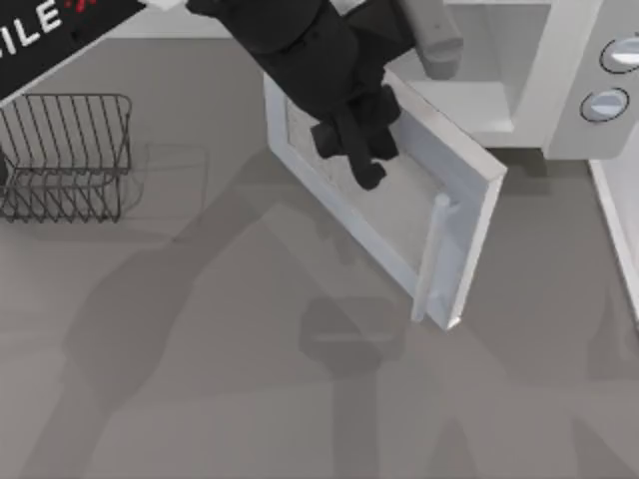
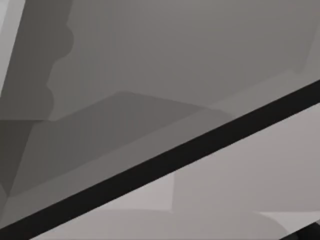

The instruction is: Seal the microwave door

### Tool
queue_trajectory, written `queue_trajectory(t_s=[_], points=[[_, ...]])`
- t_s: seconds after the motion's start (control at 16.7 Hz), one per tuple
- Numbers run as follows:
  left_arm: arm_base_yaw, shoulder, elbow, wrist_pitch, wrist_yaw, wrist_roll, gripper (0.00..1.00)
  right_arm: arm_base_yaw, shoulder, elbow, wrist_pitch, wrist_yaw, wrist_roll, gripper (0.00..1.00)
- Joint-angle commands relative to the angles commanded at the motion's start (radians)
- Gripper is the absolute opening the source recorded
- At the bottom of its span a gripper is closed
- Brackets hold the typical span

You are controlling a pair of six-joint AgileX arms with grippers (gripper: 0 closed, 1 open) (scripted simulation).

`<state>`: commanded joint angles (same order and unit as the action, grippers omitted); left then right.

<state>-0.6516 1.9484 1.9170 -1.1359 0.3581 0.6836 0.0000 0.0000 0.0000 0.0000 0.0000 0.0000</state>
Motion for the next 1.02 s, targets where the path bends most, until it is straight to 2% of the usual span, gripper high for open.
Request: queue_trajectory(t_s=[0.18, 0.6, 0.78, 1.02], points=[[0.003, -0.005, -0.005, 0.001, -0.001, 0.001, 0.0, 0.0, 0.0, 0.0, 0.0, 0.0, 0.0, 1.0], [-0.093, 0.037, -0.011, 0.004, -0.091, -0.001, 0.0, 0.0, 0.0, 0.0, 0.0, 0.0, 0.0, 1.0], [-0.111, 0.07, -0.015, -0.023, -0.079, -0.02, 0.0, 0.0, 0.0, 0.0, 0.0, 0.0, 0.0, 1.0], [-0.059, 0.054, 0.039, -0.015, -0.036, -0.035, 0.0, 0.0, 0.0, 0.0, 0.0, 0.0, 0.0, 1.0]])
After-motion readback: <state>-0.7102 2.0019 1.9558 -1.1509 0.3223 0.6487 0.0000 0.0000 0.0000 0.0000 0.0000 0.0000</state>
